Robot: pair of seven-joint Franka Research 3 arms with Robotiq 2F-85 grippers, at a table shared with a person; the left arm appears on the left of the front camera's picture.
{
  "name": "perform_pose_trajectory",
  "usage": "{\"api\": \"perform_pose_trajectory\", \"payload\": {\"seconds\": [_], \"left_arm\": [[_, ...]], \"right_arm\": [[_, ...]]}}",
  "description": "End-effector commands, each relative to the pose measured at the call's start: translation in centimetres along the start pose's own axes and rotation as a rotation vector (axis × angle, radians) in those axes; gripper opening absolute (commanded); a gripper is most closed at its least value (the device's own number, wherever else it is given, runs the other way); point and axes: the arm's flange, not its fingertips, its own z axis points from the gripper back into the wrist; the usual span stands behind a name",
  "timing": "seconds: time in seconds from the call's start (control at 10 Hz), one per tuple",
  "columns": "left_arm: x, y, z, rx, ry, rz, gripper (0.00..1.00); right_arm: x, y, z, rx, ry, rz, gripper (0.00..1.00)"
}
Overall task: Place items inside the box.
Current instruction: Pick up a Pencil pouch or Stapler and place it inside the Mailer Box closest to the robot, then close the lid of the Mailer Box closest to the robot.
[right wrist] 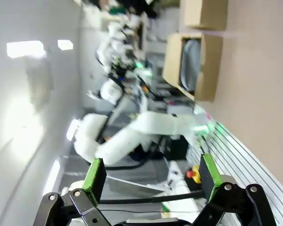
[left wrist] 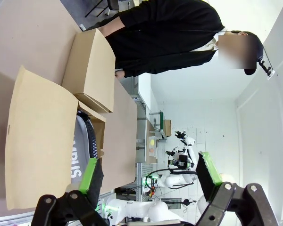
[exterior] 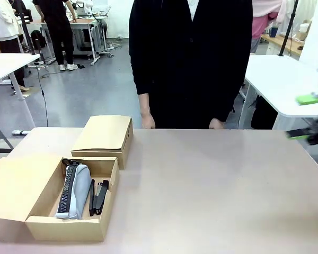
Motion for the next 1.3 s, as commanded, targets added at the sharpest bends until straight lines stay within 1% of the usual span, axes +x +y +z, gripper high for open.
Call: {"api": "perform_pose_trajectory", "payload": {"seconds": [0.0,0.1,0.2,0.3,1.2], "left_arm": [[0.1,-0.1,0.0,-0.023,-0.003,-0.018,1.00],[0.1,-0.1,0.0,-0.023,-0.003,-0.018,1.00],[0.1,-0.1,0.0,-0.023,-0.003,-0.018,1.00],[0.1,-0.1,0.0,-0.023,-0.003,-0.018,1.00],[0.1,-0.1,0.0,-0.023,-0.003,-0.018,1.00]], "right_arm": [[-3.0,-3.0,2.0,0.138,-0.209,0.021,1.00],[-3.6,-3.9,2.3,0.176,-0.299,0.009,1.00],[-2.3,-4.5,0.2,0.129,-0.388,-0.052,1.00],[-0.3,-1.9,6.4,0.117,-0.210,-0.035,1.00],[-0.3,-1.9,6.4,0.117,-0.210,-0.035,1.00]]}}
